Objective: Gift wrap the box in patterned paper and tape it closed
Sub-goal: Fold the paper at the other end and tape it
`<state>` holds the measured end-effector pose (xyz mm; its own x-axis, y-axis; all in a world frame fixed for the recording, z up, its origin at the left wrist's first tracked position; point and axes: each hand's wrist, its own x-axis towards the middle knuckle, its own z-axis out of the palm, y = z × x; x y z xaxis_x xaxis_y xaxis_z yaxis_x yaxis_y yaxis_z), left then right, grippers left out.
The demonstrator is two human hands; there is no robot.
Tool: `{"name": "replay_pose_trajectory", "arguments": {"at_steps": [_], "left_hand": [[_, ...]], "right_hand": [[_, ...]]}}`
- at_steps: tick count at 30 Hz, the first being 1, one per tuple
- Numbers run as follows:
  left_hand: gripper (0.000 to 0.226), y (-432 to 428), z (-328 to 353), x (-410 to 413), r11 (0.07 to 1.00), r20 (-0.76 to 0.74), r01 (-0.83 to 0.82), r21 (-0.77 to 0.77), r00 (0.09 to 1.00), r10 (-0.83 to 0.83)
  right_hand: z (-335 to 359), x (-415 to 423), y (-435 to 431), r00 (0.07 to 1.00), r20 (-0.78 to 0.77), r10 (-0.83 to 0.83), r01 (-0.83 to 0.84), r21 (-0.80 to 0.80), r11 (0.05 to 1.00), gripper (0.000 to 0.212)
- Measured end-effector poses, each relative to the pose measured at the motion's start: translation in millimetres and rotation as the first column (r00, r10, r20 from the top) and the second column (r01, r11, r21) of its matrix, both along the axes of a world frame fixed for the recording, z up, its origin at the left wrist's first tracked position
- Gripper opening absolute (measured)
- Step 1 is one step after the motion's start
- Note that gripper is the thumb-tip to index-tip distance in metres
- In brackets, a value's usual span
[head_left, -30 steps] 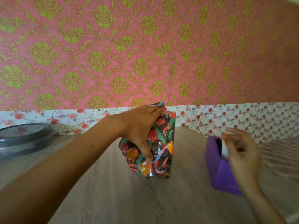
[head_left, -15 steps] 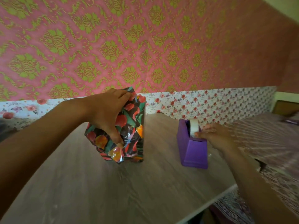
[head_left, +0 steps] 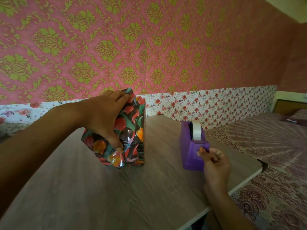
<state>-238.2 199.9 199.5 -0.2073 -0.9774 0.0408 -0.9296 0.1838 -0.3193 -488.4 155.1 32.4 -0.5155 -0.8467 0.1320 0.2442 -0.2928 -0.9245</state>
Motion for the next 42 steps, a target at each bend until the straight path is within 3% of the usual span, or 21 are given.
{"name": "replay_pose_trajectory", "arguments": {"at_steps": [6,11,14,18,20,23,26,29,32,36,38,42], "left_hand": [[0.141,-0.4,-0.7,-0.1,1.000,0.004,0.003,-0.011,1.000,-0.003],[0.142,-0.3,-3.2,3.1,0.999,0.029,0.020,-0.048,0.999,-0.019],[0.142,-0.9,-7.8,3.6,0.996,0.032,0.046,-0.076,0.999,-0.043],[0.141,1.9,-12.0,7.9,0.990,0.013,0.082,-0.118,0.997,-0.081],[0.141,2.4,-12.8,8.8,0.988,-0.013,0.093,-0.123,0.995,-0.095],[0.138,3.6,-12.7,10.7,0.984,-0.031,0.112,-0.137,0.993,-0.117],[0.144,5.4,-17.3,12.5,0.975,-0.067,0.147,-0.165,0.985,-0.160],[0.150,6.1,-19.4,15.3,0.969,-0.117,0.163,-0.183,0.975,-0.186],[0.151,5.3,-19.2,14.9,0.966,-0.134,0.168,-0.195,0.972,-0.196],[0.148,5.0,-20.9,16.5,0.965,-0.129,0.178,-0.192,0.970,-0.204],[0.145,4.6,-22.2,17.6,0.964,-0.130,0.188,-0.189,0.968,-0.214],[0.134,1.9,-22.4,20.3,0.970,-0.155,0.184,-0.159,0.966,-0.209]], "right_hand": [[0.8,-4.0,3.0,0.980,0.089,0.181,-0.194,0.169,0.966,0.015],[2.7,0.2,14.9,0.960,0.154,0.232,-0.242,0.048,0.969,0.016],[28.5,12.9,29.6,0.948,-0.101,0.301,-0.313,-0.135,0.940,0.010],[96.4,44.6,38.3,0.796,-0.552,0.250,-0.520,-0.410,0.749,0.009],[126.8,59.7,29.1,0.690,-0.697,0.195,-0.597,-0.397,0.697,0.014],[156.0,80.8,6.2,0.502,-0.855,0.131,-0.661,-0.282,0.696,0.020],[162.3,92.4,-13.1,0.356,-0.920,0.165,-0.671,-0.129,0.730,0.014],[164.6,98.3,-23.5,0.281,-0.945,0.165,-0.641,-0.056,0.766,0.013],[170.8,97.5,-27.3,0.264,-0.954,0.141,-0.531,-0.022,0.847,0.028],[170.1,87.1,-37.6,0.290,-0.924,0.247,-0.447,0.097,0.889,0.046],[163.7,80.8,-39.3,0.341,-0.876,0.340,-0.468,0.155,0.870,0.045],[137.8,69.3,-39.7,0.452,-0.621,0.640,-0.643,0.270,0.716,0.044]]}}
